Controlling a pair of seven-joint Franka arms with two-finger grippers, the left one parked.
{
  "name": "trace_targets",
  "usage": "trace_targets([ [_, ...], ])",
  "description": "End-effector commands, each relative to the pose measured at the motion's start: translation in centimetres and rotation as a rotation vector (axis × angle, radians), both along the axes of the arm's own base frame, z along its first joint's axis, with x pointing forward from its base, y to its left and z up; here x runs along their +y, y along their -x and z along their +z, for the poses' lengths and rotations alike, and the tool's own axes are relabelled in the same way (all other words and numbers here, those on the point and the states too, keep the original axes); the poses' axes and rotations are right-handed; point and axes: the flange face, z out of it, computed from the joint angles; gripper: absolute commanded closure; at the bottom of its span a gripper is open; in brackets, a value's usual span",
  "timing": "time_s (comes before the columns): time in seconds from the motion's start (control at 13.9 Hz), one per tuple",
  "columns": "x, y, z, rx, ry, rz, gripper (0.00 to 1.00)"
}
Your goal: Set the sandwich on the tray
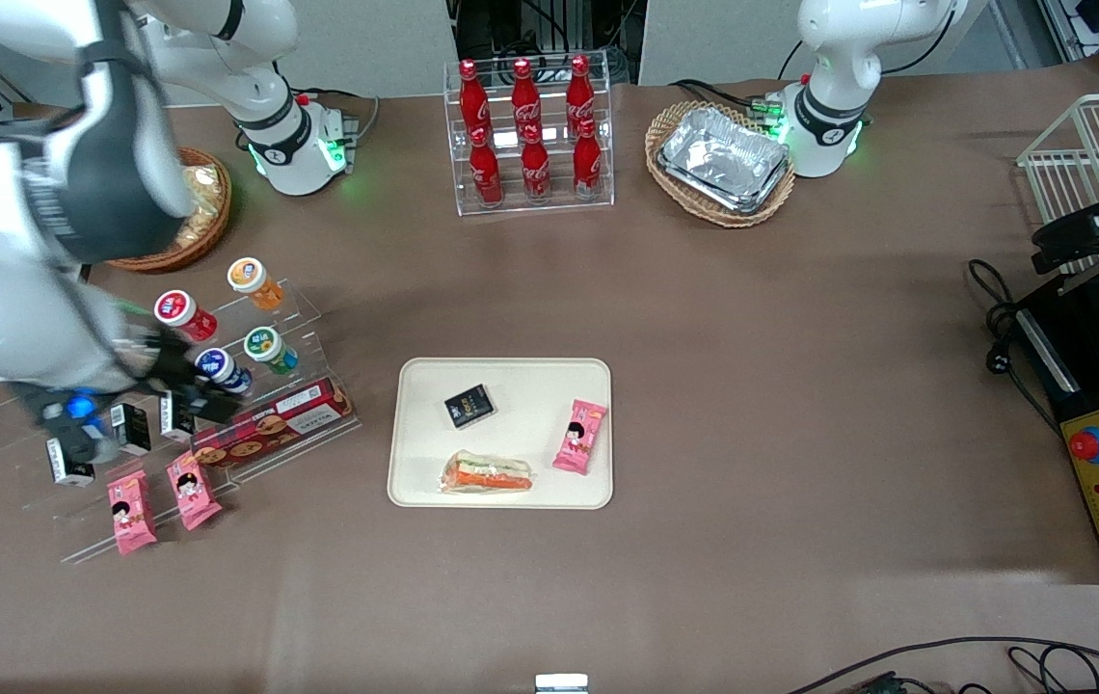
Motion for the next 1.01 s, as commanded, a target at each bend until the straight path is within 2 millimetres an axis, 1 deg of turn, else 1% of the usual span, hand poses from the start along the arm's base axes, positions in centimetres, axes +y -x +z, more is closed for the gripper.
trace_targets([
  [0.0,-8.1,1.2,1.8,-0.012,-0.083,0.34,0.0],
  [0.07,-10.2,1.5,2.1,-0.015,-0.09,0.396,0.0],
  [0.14,-11.5,2.2,2.7,-0.026,-0.088,0.45,0.0],
  [0.22,-12.5,3.2,2.9,-0.037,-0.085,0.486,0.0],
  [0.29,-13.7,4.4,2.9,-0.067,-0.073,0.493,0.0],
  [0.43,-15.1,7.8,2.5,-0.158,-0.037,0.496,0.0],
  [0.58,-15.9,10.5,2.1,-0.195,-0.037,0.529,0.0],
  [0.65,-16.1,11.5,2.3,-0.203,-0.037,0.524,0.0],
  [0.72,-16.6,12.4,2.9,-0.209,-0.038,0.521,0.0],
  [0.79,-16.9,12.5,3.0,-0.207,-0.038,0.515,0.0],
  [0.94,-16.3,12.5,3.0,-0.203,-0.041,0.527,0.0],
])
